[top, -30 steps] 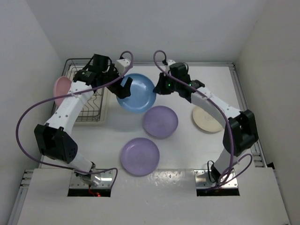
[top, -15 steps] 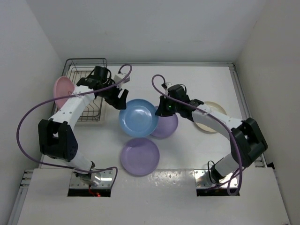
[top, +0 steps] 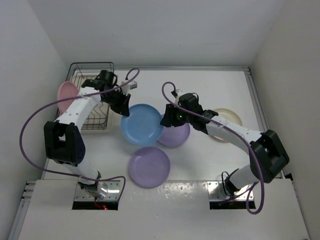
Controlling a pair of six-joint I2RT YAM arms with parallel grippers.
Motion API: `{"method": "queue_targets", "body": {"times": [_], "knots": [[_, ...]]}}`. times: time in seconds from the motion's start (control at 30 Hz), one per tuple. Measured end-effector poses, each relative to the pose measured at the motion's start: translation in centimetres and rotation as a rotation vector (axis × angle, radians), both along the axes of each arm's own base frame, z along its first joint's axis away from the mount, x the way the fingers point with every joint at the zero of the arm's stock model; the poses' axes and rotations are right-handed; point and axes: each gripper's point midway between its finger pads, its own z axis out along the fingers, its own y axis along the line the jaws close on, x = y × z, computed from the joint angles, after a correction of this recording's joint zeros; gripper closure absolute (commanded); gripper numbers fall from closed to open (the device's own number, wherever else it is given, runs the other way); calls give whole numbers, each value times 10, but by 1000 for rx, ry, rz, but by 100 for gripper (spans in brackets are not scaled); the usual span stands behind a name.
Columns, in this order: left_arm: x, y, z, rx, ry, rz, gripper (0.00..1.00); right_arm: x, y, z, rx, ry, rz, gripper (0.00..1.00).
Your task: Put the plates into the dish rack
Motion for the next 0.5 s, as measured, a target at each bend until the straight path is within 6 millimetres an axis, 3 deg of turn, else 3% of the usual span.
{"method": "queue_targets", "body": {"times": [0.03,0.13,0.23,0.33,0.43,0.5], "knots": [[2,6,5,17,-5,15,100,1,0,1,2,-1,-2,25],[19,27,31,50,-69,86,100,3,0,4,2,-10,3,0],[43,58,79,92,-210,206,100,6,1,8,4,-22,4,0],[56,103,139,184,-392,392,100,6,-2,7,-9,-24,0,0],[55,161,201,328,-599,631,100,4,-6,8,-28,-29,-4,0],[45,196,228,433,-696,778,100,3,-10,12,-35,-41,-8,0]]}}
